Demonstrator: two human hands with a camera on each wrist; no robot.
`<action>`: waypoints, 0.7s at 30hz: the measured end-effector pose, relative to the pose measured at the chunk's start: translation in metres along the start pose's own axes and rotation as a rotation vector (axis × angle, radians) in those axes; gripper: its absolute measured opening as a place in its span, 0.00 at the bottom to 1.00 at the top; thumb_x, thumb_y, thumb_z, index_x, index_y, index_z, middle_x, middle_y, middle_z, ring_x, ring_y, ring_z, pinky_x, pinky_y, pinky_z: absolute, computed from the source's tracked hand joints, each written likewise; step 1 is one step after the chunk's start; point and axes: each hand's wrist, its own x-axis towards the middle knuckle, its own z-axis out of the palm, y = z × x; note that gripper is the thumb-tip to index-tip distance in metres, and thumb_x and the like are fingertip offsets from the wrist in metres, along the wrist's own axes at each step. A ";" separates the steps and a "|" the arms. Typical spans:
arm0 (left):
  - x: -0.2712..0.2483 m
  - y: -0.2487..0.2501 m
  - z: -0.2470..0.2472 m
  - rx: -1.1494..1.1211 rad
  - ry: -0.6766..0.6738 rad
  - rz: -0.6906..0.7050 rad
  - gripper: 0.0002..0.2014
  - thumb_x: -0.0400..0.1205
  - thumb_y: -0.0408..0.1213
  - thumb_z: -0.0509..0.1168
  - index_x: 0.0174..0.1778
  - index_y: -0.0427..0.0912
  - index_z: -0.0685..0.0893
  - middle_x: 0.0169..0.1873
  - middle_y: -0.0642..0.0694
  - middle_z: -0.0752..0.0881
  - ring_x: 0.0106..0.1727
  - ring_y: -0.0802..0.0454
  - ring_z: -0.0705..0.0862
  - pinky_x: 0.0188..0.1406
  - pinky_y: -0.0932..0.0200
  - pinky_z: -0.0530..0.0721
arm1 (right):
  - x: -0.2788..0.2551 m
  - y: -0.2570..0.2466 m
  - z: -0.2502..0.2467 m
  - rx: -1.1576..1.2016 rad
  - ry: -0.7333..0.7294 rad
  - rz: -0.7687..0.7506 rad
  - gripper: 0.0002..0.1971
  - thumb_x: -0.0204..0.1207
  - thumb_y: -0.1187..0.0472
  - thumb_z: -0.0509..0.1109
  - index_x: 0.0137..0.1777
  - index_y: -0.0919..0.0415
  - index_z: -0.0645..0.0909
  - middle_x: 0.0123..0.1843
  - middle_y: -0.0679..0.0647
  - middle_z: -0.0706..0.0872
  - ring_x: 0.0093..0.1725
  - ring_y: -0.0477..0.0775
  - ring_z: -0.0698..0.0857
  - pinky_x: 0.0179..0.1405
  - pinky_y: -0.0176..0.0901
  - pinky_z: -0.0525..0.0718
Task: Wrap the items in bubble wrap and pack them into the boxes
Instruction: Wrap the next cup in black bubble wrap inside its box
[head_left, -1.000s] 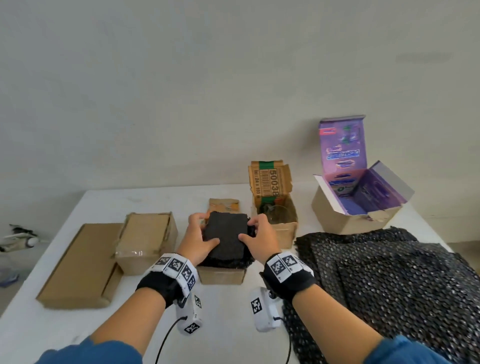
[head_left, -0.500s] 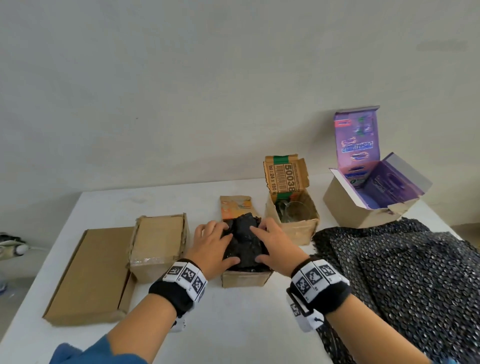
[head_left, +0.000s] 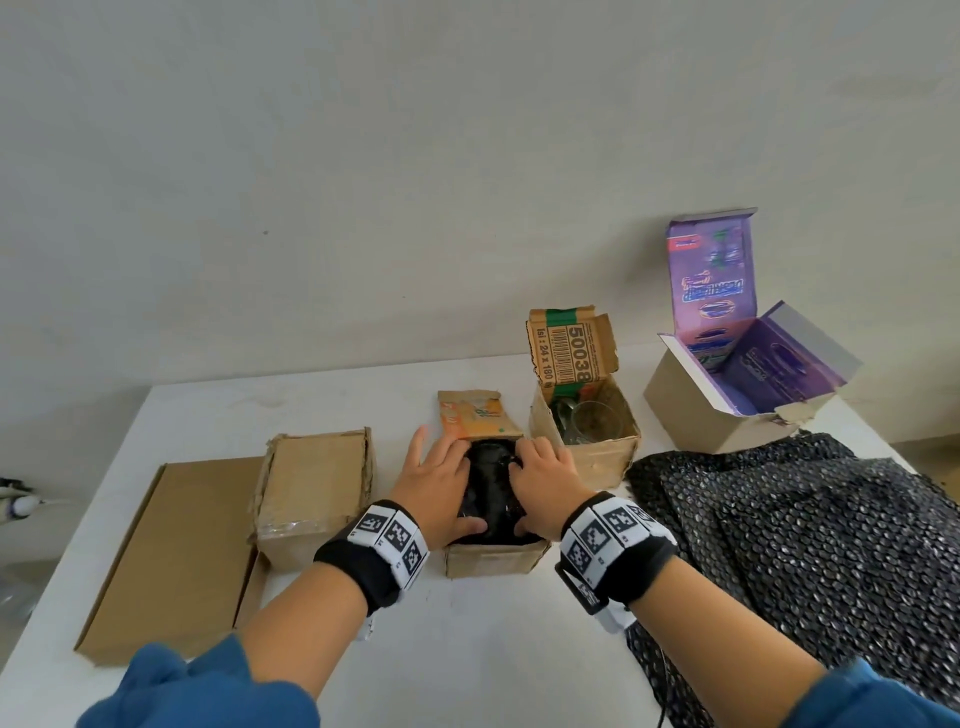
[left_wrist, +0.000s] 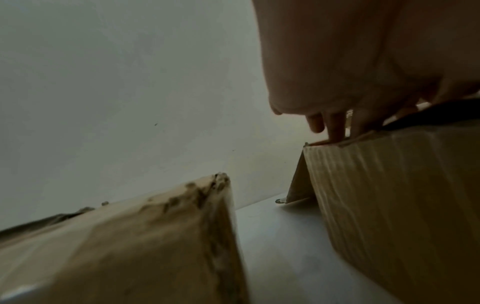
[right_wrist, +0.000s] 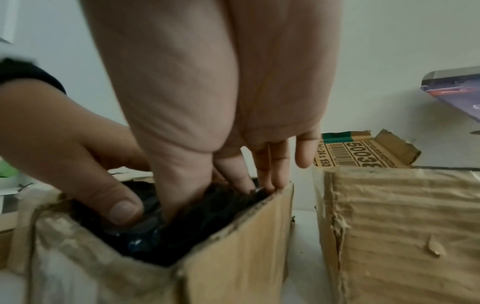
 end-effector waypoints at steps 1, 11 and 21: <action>0.000 0.001 0.000 -0.033 -0.005 0.036 0.41 0.80 0.62 0.56 0.82 0.40 0.55 0.82 0.45 0.52 0.83 0.47 0.46 0.79 0.38 0.33 | -0.001 -0.001 0.001 0.010 0.021 -0.012 0.40 0.70 0.47 0.75 0.76 0.65 0.65 0.72 0.61 0.65 0.71 0.63 0.67 0.70 0.56 0.68; 0.001 0.004 0.015 -0.082 -0.072 0.079 0.35 0.81 0.62 0.51 0.83 0.57 0.46 0.82 0.46 0.51 0.79 0.45 0.55 0.78 0.41 0.46 | -0.015 -0.007 0.002 0.580 -0.021 0.178 0.51 0.72 0.63 0.74 0.83 0.63 0.39 0.81 0.65 0.45 0.82 0.68 0.51 0.79 0.52 0.63; 0.014 0.006 0.014 -0.188 -0.098 0.029 0.36 0.77 0.62 0.56 0.80 0.53 0.56 0.84 0.48 0.44 0.83 0.48 0.47 0.77 0.32 0.31 | -0.005 0.006 0.000 0.588 -0.080 0.002 0.45 0.74 0.68 0.71 0.83 0.63 0.44 0.84 0.58 0.36 0.82 0.60 0.59 0.76 0.44 0.66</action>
